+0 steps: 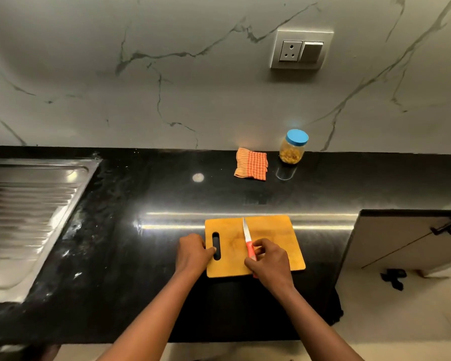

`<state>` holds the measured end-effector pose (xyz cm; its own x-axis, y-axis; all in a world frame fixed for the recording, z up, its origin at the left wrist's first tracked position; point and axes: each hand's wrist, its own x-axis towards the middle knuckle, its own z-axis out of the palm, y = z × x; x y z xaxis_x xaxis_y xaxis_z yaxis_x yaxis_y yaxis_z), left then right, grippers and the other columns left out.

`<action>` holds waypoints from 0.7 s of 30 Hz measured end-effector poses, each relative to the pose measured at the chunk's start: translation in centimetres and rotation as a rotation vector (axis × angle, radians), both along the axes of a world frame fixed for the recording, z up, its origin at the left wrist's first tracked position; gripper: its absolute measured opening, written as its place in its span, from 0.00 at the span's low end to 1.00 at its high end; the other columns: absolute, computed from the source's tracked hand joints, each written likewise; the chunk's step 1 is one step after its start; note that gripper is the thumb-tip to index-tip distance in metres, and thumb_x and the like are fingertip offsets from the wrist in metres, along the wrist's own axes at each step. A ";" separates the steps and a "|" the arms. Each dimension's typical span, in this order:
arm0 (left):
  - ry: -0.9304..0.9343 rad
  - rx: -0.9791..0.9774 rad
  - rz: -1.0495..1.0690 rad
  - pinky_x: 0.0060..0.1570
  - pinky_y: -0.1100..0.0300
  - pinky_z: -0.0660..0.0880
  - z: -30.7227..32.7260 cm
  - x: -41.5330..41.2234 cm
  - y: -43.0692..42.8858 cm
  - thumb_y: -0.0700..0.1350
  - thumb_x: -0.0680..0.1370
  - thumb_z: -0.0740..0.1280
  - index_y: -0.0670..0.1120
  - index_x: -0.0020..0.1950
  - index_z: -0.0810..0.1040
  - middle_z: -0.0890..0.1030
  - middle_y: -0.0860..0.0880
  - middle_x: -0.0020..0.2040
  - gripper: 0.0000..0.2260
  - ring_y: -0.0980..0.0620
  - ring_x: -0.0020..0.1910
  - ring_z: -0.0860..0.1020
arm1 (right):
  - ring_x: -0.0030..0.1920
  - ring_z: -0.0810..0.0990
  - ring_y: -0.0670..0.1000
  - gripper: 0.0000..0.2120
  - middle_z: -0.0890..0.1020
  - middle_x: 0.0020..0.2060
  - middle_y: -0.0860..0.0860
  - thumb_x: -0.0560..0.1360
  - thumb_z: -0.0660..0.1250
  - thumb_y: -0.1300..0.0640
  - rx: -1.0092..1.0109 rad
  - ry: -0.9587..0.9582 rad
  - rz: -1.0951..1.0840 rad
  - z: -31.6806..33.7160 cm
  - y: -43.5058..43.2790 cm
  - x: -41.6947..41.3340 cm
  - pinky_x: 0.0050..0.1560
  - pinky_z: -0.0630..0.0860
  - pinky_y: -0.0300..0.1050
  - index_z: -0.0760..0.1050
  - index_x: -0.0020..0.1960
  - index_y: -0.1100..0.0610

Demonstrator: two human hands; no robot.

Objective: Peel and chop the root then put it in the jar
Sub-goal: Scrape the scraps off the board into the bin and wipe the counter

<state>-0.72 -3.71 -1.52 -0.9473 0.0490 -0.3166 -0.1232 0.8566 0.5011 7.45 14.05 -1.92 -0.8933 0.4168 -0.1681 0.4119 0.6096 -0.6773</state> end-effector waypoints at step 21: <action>-0.259 0.530 0.250 0.40 0.50 0.80 -1.0 -3.0 0.2 0.42 0.81 0.62 0.43 0.47 0.77 0.83 0.44 0.40 0.06 0.50 0.34 0.80 | 0.45 0.80 0.48 0.25 0.81 0.51 0.49 0.65 0.76 0.48 0.008 0.063 0.218 4.3 4.8 -18.7 0.44 0.74 0.40 0.75 0.60 0.50</action>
<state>-3.77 -3.48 -2.57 -0.8463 0.0494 -0.5303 -0.4612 0.4301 0.7761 -11.23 18.85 2.43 -0.9710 0.2140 -0.1065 0.2269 0.6847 -0.6926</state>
